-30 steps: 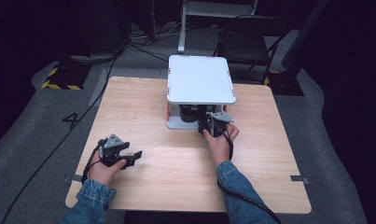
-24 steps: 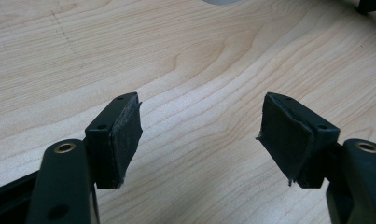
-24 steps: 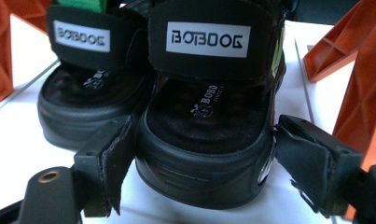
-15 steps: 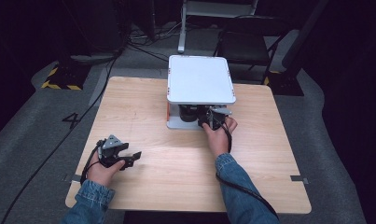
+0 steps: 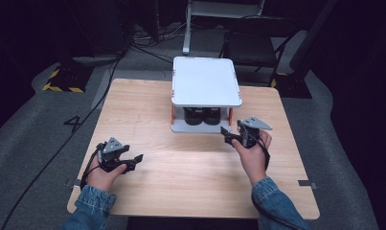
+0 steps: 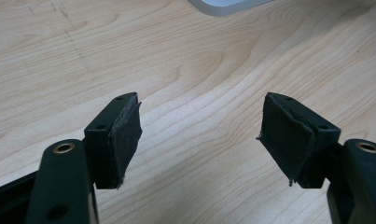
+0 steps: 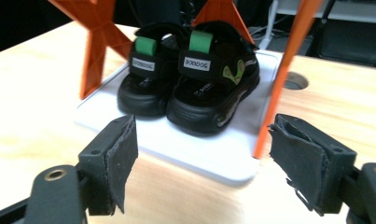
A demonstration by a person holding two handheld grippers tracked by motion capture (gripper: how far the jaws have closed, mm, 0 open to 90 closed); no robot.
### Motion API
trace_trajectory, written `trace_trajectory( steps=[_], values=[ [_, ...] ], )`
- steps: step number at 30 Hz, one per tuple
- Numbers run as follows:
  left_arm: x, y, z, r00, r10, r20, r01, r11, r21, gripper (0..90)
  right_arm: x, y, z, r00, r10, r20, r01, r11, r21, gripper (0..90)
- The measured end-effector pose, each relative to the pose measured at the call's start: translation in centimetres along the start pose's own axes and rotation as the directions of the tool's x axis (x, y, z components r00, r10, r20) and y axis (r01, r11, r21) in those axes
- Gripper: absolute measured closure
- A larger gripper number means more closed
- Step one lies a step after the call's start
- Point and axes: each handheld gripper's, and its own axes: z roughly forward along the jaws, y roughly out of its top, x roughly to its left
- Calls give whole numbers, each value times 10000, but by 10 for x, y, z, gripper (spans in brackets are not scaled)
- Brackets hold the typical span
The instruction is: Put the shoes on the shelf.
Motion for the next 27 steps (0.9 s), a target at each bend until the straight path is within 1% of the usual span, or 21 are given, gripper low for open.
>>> trace_trajectory(
  steps=[2,3,4,5,8,10,12,13,14,15,16,17,18,19,20,21,23,24,26,27],
  values=[
    [1,-1,-4,9999,76,-92,-75,9999,78,280,-5,2,-18,9990,-403,-170,406,9990,173,230],
    [1,-2,-5,9999,117,-125,-116,9999,65,275,-8,2,-26,9989,-419,-229,423,9990,130,229],
    [2,-2,-7,9999,69,-157,-68,10000,60,273,-11,2,-33,9989,-371,-294,375,9992,114,227],
    [3,-2,-10,9996,121,-240,-120,9999,56,271,-14,0,-40,9983,-411,-410,418,9990,171,227],
    [6,-3,-16,9994,55,-332,-54,10000,60,260,-24,-5,-60,9958,-683,-613,716,9961,524,213],
    [8,-5,-19,9993,-60,-379,62,10000,64,254,-30,-10,-71,9948,-738,-706,786,9946,680,201],
    [11,-6,-22,9985,26,-548,-12,9997,247,241,-38,-15,-81,9921,-897,-880,972,9916,853,199],
    [13,-7,-23,9982,13,-608,3,9996,271,235,-41,-18,-86,9910,-850,-1034,943,9916,884,194],
    [14,-8,-25,9975,44,-707,-23,9995,308,233,-45,-23,-91,9899,-684,-1238,794,9931,863,189],
    [16,-9,-26,9973,63,-734,-39,9994,333,232,-49,-27,-94,9904,-428,-1318,544,9948,857,189],
    [17,-10,-27,9968,45,-795,-13,9992,408,227,-53,-31,-96,9921,-433,-1177,547,9939,958,178],
    [18,-11,-27,9967,35,-808,2,9989,462,221,-56,-34,-96,9915,-689,-1104,830,9883,1278,156],
    [20,-12,-28,9962,84,-865,-37,9985,542,216,-60,-37,-96,9886,-1005,-1123,1172,9811,1537,152],
    [21,-12,-28,9961,73,-876,-18,9980,632,213,-63,-41,-97,9872,-1127,-1128,1313,9758,1746,151],
    [22,-13,-28,9956,68,-936,-10,9981,623,213,-66,-45,-97,9880,-1090,-1093,1282,9739,1875,153],
    [23,-14,-28,9952,50,-982,15,9978,658,212,-68,-50,-96,9887,-963,-1153,1183,9722,2022,153],
    [26,-16,-28,9942,-21,-1071,107,9967,801,211,-75,-59,-94,9895,-754,-1236,1034,9655,2388,154],
    [27,-16,-27,9934,-12,-1143,109,9964,838,211,-79,-64,-92,9915,-647,-1131,918,9627,2544,156],
    [29,-17,-27,9924,-164,-1217,292,9941,1044,211,-85,-74,-91,9959,-370,-820,572,9638,2603,153],
    [30,-18,-26,9919,-269,-1243,410,9928,1128,211,-88,-79,-90,9976,-266,-643,431,9618,2703,153]
  ],
)
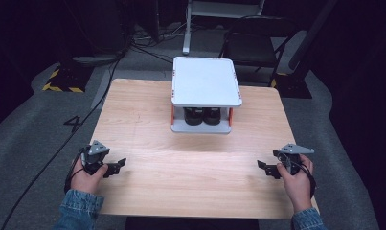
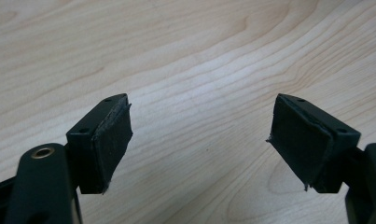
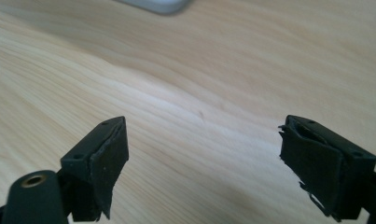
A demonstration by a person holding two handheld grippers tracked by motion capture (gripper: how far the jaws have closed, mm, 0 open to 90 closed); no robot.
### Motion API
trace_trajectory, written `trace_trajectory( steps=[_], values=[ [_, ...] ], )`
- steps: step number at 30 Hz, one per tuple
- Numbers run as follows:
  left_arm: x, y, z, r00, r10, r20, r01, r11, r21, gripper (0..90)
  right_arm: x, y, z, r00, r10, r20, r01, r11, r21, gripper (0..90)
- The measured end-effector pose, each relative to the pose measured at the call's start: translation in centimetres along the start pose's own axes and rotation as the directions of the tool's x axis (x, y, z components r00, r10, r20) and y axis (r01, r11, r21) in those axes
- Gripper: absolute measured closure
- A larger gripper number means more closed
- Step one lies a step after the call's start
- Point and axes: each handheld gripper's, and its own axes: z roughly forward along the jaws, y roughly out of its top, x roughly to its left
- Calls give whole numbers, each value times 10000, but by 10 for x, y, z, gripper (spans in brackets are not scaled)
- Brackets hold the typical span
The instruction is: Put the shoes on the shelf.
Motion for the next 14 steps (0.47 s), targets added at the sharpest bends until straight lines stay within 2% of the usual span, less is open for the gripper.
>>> trace_trajectory(
  steps=[2,5,7,9,11,14],
  values=[
    [3,-2,2,9999,-107,-128,109,9998,195,211,-5,-9,6,9995,270,187,-274,9993,259,154],
    [6,-4,3,9995,-185,-270,192,9995,232,211,-11,-18,14,9972,597,444,-609,9978,267,154],
    [7,-4,3,9991,-194,-388,203,9995,235,211,-13,-21,17,9951,604,784,-623,9978,218,154],
    [7,-4,4,9991,-194,-382,205,9994,285,211,-15,-26,23,9936,662,916,-675,9977,107,141],
    [8,-5,5,9989,-117,-462,129,9996,263,209,-15,-25,24,9941,404,1011,-427,9989,212,130],
    [9,-6,6,9981,152,-602,-137,9996,247,204,-15,-24,25,9941,368,1019,-394,9989,236,121]
  ],
)
